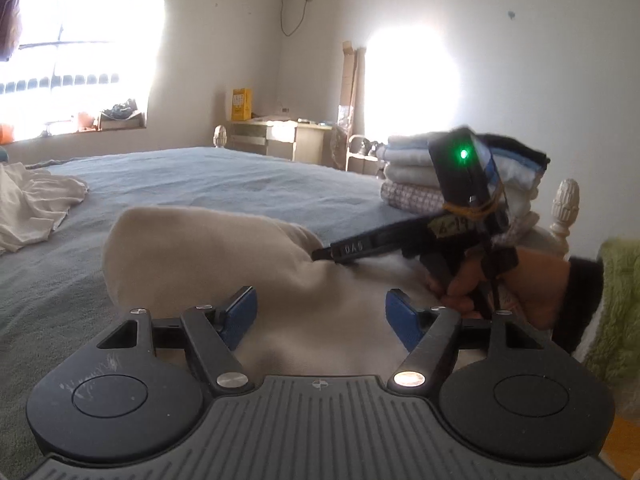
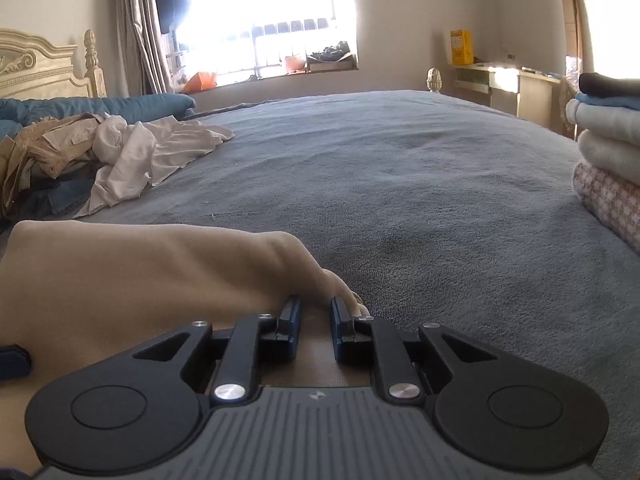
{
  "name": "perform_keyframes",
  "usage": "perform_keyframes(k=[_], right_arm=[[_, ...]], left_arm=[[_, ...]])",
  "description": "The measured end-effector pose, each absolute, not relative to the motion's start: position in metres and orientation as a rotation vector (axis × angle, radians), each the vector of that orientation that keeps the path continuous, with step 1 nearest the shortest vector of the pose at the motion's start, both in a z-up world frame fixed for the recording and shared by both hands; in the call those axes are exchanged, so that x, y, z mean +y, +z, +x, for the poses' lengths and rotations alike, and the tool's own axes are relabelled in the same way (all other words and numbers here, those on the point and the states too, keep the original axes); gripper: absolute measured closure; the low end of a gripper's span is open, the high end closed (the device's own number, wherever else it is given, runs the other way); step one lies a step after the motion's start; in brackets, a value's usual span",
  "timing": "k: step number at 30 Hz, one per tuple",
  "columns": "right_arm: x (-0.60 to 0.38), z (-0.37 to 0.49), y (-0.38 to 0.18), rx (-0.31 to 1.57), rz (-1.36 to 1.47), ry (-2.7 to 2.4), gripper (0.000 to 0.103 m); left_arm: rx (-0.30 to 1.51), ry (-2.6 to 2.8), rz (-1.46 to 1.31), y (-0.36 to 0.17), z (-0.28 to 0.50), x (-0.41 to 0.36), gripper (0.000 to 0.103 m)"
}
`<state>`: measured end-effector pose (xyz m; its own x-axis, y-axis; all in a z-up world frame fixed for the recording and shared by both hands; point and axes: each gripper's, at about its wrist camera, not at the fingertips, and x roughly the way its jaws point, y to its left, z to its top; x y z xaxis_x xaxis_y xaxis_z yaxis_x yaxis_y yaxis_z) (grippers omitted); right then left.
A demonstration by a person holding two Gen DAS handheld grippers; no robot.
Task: Fold clothes
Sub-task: 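Open the right gripper and move it away from the beige hoodie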
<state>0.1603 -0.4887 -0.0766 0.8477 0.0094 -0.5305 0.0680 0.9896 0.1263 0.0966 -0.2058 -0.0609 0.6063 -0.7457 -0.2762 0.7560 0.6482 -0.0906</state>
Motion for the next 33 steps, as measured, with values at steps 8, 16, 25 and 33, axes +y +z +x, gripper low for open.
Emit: perform_keyframes(k=[8,16,25,33], right_arm=[[-0.491,0.157,-0.075,0.542,0.168,-0.036,0.086],[-0.488,0.157,-0.076,0.534,0.164,-0.045,0.085],[-0.486,0.156,-0.067,0.550,0.152,-0.051,0.082],[-0.431,0.148,0.021,0.495,0.118,0.174,0.080]], left_arm=[[0.354,-0.641,0.052,-0.048,0.152,-0.217,0.035],[0.497,-0.668,-0.069,-0.073,0.181,-0.191,0.035],[0.399,-0.646,-0.088,-0.051,0.144,-0.178,0.032],[0.355,-0.734,0.018,-0.067,0.077,-0.171,0.030]])
